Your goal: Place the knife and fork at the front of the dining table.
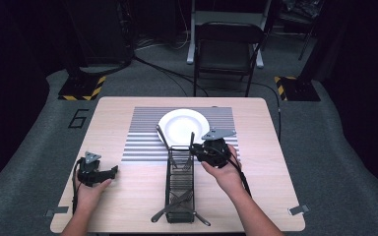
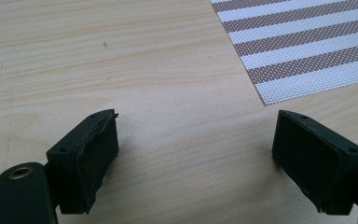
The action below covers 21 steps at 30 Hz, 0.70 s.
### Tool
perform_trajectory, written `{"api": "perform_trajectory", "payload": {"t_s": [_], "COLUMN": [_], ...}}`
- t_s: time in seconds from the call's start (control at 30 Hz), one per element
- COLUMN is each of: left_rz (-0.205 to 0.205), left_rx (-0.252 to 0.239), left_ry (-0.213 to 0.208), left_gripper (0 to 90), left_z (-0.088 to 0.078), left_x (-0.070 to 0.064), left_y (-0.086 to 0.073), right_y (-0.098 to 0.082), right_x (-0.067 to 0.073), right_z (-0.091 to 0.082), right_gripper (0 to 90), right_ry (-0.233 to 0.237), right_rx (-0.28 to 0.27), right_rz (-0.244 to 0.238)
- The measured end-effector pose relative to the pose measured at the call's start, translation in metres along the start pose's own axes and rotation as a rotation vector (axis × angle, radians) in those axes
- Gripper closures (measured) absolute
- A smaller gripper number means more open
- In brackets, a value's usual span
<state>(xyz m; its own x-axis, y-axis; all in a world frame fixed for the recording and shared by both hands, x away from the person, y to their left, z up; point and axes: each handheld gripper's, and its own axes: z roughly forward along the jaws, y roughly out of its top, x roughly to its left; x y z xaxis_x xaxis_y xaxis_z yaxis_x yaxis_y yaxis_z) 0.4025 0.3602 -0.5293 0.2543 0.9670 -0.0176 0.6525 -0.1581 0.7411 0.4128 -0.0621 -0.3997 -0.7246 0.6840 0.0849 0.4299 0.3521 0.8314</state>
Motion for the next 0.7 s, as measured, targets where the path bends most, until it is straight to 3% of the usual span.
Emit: {"api": "perform_trajectory", "payload": {"t_s": [0.17,0.4,0.7], "left_rz": [0.003,0.003,0.005], "left_rx": [-0.001,-0.005,-0.005], "left_ry": [-0.001,0.0,-0.001], "left_gripper": [14.2,14.2,14.2], "left_z": [0.0002,0.0005,0.0006], "left_x": [0.0002,0.0,-0.0001], "left_y": [0.0001,0.0,0.0], "right_y": [0.0014,0.0032,0.0069], "right_x": [0.0016,0.0015,-0.0017], "right_z": [0.0026,0.005,0.0055], "right_gripper": [80.5,76.0,77.4], "right_ry": [-0.002,-0.01,0.01], "right_rx": [-0.006,-0.006,-0.029], "right_rz": [0.001,0.02,0.034]}}
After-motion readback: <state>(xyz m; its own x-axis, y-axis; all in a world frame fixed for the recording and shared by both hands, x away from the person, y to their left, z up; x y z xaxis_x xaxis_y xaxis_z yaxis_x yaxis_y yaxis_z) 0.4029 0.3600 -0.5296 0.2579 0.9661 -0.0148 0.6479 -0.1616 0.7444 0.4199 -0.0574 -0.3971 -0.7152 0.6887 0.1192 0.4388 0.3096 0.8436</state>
